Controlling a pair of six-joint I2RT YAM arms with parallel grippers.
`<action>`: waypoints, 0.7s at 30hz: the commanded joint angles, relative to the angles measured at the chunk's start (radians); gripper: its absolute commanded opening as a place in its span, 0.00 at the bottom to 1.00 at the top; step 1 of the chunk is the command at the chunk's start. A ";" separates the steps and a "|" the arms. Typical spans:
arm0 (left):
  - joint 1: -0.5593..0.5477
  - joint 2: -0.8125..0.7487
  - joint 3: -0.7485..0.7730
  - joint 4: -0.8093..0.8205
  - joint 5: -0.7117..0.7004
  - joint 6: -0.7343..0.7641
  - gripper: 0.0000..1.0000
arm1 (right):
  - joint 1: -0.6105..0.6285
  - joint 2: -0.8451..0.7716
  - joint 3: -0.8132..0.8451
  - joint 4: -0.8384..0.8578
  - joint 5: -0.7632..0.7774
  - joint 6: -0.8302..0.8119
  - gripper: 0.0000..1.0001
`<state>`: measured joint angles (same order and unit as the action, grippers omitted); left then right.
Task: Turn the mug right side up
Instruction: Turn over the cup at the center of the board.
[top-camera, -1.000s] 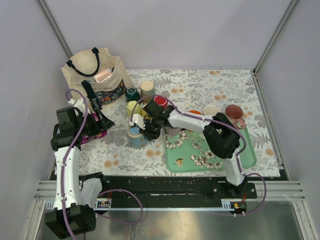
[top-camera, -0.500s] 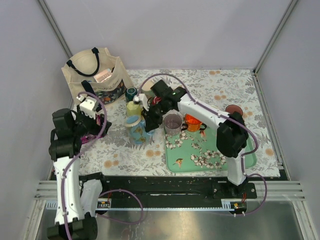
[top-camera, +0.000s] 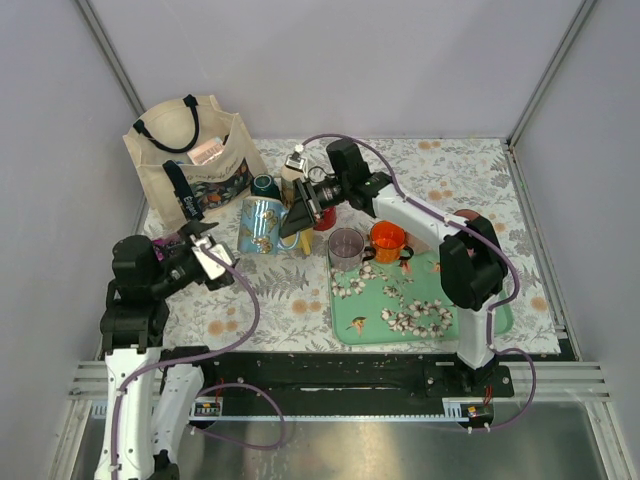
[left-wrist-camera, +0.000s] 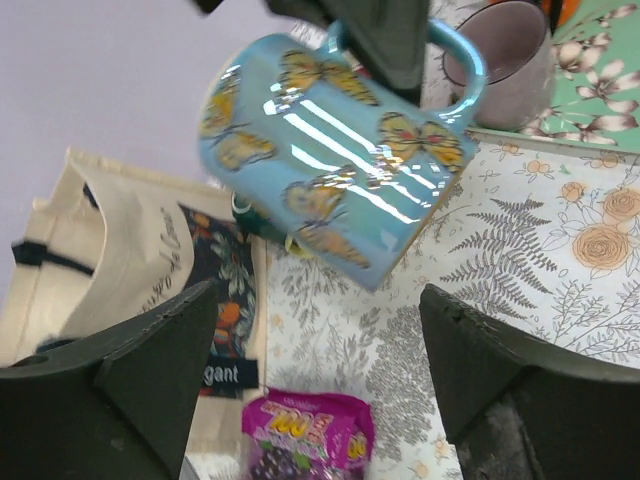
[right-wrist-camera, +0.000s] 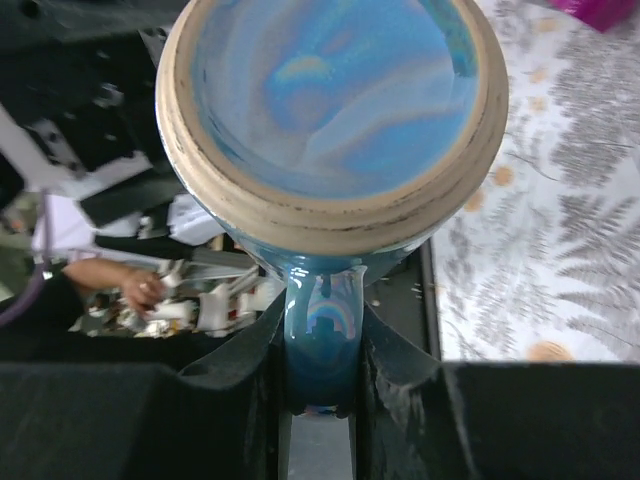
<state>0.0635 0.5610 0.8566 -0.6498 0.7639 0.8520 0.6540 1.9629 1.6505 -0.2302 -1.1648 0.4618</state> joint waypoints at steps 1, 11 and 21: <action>-0.085 0.003 -0.005 0.044 0.051 0.169 0.86 | 0.004 -0.019 0.043 0.377 -0.262 0.328 0.00; -0.241 0.059 -0.120 0.414 -0.176 0.084 0.82 | 0.006 -0.021 0.040 0.358 -0.269 0.354 0.00; -0.349 0.121 -0.162 0.652 -0.298 0.105 0.39 | 0.006 -0.006 0.023 0.339 -0.257 0.354 0.00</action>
<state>-0.2558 0.6388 0.6437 -0.1043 0.4629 0.9493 0.6476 1.9804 1.6466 0.0341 -1.3525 0.8066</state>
